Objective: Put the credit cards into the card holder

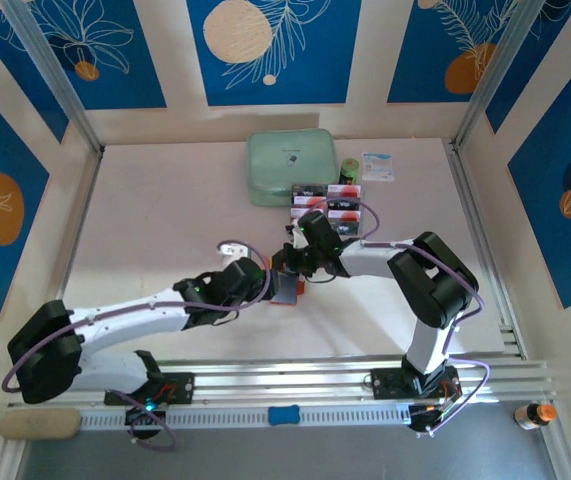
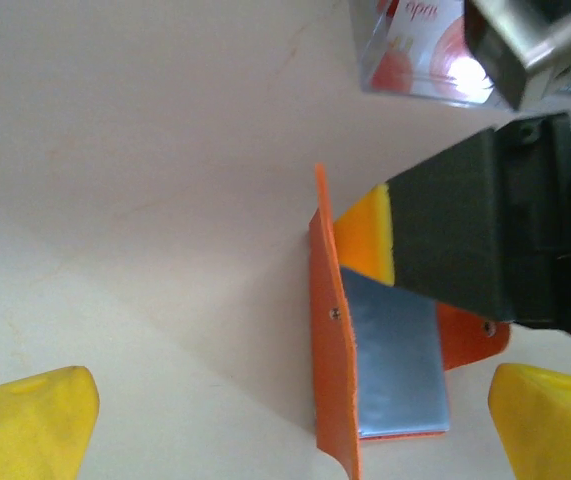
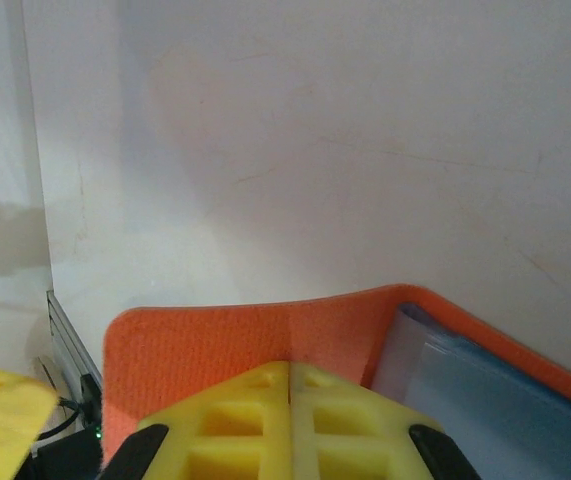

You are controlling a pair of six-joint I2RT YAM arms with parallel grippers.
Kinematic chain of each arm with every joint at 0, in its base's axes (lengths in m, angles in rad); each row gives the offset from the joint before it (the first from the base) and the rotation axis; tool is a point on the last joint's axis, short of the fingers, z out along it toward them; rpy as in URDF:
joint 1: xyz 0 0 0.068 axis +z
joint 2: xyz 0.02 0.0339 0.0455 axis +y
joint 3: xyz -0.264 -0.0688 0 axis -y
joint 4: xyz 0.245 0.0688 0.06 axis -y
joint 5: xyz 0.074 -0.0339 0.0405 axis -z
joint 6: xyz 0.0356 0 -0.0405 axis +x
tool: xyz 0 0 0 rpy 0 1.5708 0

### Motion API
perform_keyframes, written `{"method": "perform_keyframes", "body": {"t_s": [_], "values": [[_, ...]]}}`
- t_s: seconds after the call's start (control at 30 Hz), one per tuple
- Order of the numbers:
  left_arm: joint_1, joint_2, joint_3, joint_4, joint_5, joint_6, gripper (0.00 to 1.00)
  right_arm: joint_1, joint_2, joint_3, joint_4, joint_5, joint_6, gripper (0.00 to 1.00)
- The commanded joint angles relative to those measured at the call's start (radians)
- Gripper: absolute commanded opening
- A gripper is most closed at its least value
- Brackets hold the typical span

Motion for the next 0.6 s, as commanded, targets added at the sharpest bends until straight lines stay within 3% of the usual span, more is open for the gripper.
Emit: {"method": "perform_keyframes", "body": {"t_s": [0.0,0.33,0.57], "values": [[-0.009,-0.023,0.055,0.014,-0.012,0.032,1.00,-0.013,-0.054,-0.027,-0.008,-0.019,0.008,0.00],[-0.008,0.081,0.224,0.121,0.154,0.060,1.00,-0.071,-0.186,-0.158,-0.022,0.018,0.027,0.00],[-0.006,0.211,0.283,0.212,0.249,-0.004,1.00,-0.083,-0.273,-0.246,-0.038,0.055,0.038,0.00]]}}
